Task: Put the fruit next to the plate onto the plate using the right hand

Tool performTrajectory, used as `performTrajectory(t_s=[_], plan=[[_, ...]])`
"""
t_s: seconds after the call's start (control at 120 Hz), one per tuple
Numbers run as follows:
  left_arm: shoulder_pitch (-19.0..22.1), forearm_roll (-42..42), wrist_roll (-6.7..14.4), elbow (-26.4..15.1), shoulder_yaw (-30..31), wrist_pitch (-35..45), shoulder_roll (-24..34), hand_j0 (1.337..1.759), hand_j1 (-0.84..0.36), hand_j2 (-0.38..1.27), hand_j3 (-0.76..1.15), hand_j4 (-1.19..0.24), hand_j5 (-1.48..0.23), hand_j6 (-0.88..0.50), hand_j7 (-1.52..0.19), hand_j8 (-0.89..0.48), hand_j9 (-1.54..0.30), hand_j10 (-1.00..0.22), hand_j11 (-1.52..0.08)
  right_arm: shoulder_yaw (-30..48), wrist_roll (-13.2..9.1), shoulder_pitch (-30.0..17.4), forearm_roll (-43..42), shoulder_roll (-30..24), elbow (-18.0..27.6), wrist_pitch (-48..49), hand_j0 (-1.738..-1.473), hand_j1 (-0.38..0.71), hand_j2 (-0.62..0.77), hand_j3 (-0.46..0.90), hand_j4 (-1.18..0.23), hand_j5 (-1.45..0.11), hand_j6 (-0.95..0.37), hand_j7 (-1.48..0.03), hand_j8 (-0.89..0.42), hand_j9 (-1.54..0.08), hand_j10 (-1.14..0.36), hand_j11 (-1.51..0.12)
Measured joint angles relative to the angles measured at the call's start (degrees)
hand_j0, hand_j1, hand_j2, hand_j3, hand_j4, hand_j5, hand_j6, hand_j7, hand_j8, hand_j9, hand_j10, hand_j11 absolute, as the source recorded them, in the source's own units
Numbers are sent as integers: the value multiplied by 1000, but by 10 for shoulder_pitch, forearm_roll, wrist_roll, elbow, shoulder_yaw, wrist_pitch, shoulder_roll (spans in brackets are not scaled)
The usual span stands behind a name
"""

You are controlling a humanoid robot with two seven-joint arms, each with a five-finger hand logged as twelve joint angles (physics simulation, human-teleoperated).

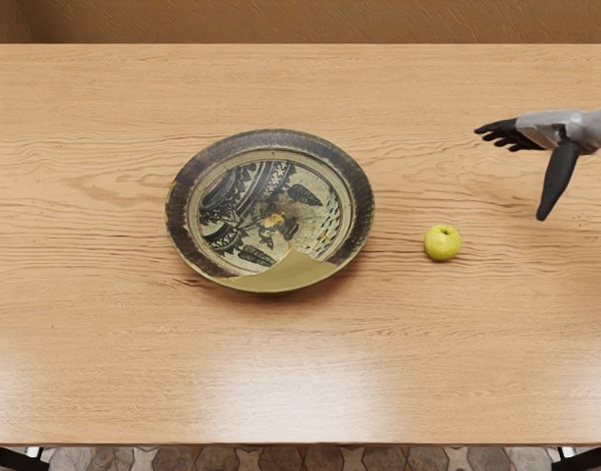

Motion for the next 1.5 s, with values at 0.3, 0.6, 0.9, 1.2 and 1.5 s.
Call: performTrajectory(t_s=[0.3,0.6,0.9,1.2,1.5], plan=[[-2,0,0,0,0,0,0,1658,349,0,0,0,0,0,0,0,0,0,0,-1,-112,42,-3,14,26,0,-1658,-332,-2,0,-19,-20,-20,-20,-19,-20,-18,-20],[-2,0,0,0,0,0,0,1658,349,0,0,0,0,0,0,0,0,0,0,56,-424,113,3,-55,320,-26,-1658,-328,-3,0,-21,-24,-22,-24,-21,-24,-20,-24],[1,0,0,0,0,0,0,1658,349,0,0,0,0,0,0,0,0,0,0,90,-488,74,-2,-49,464,-249,-1658,-324,-4,0,-25,-28,-26,-28,-25,-28,-24,-28],[6,0,0,0,1,0,0,1658,349,0,0,0,0,0,0,0,0,0,0,92,-492,28,-4,-16,492,-361,-1658,-311,-5,0,-36,-42,-37,-42,-36,-42,-35,-42],[5,0,0,0,1,0,0,1658,349,0,0,0,0,0,0,0,0,0,0,69,-492,8,-10,2,489,-406,-1658,-209,-22,0,-120,-153,-122,-153,-121,-153,-120,-153]])
